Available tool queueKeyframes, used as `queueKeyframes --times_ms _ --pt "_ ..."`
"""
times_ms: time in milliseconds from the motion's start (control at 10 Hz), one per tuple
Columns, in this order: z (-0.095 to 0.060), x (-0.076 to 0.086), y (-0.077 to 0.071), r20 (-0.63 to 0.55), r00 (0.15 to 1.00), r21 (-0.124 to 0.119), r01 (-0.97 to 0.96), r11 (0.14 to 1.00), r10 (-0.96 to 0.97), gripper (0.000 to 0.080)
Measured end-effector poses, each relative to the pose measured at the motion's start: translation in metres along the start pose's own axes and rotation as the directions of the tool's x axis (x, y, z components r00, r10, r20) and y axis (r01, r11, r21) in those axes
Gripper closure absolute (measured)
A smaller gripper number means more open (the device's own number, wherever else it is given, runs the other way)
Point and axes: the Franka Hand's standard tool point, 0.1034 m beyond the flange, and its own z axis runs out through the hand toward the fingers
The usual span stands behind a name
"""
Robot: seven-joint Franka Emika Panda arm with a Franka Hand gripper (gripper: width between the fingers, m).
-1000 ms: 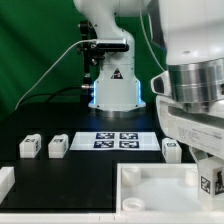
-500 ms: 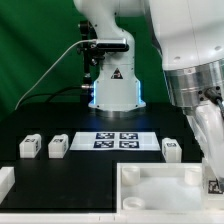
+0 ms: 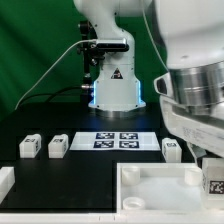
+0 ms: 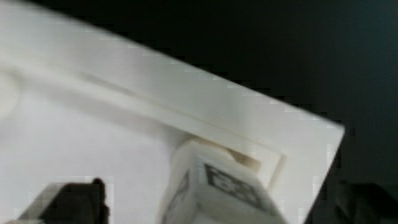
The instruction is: Assemble one leg
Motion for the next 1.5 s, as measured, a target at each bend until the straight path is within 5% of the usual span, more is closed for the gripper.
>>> queueKeyframes --times_ms 200,500,600,800,1000,1300,1500 --pt "0.0 0.001 0.001 -0.002 0.98 -0.003 0.197 0.98 -0.197 0.0151" --pt "-0.001 0.012 0.004 -0.03 0.768 -0.076 0.636 0.768 -0.639 0.015" --pt "-0.001 0.012 0.001 -0.042 0.746 -0.073 0.661 0.746 -0.665 0.015" --pt "-0.001 0.012 0.002 -0.042 0.769 -0.069 0.634 0.77 -0.637 0.018" --pt "0.0 0.011 0.002 -0.05 0.884 -0.05 0.463 0.885 -0.466 0.05" --pt "0.0 0.012 0.003 -0.06 0.969 -0.036 0.239 0.97 -0.241 0.05" --pt "-0.004 0.015 0.001 -0.058 0.996 -0.013 -0.071 0.997 0.07 0.05"
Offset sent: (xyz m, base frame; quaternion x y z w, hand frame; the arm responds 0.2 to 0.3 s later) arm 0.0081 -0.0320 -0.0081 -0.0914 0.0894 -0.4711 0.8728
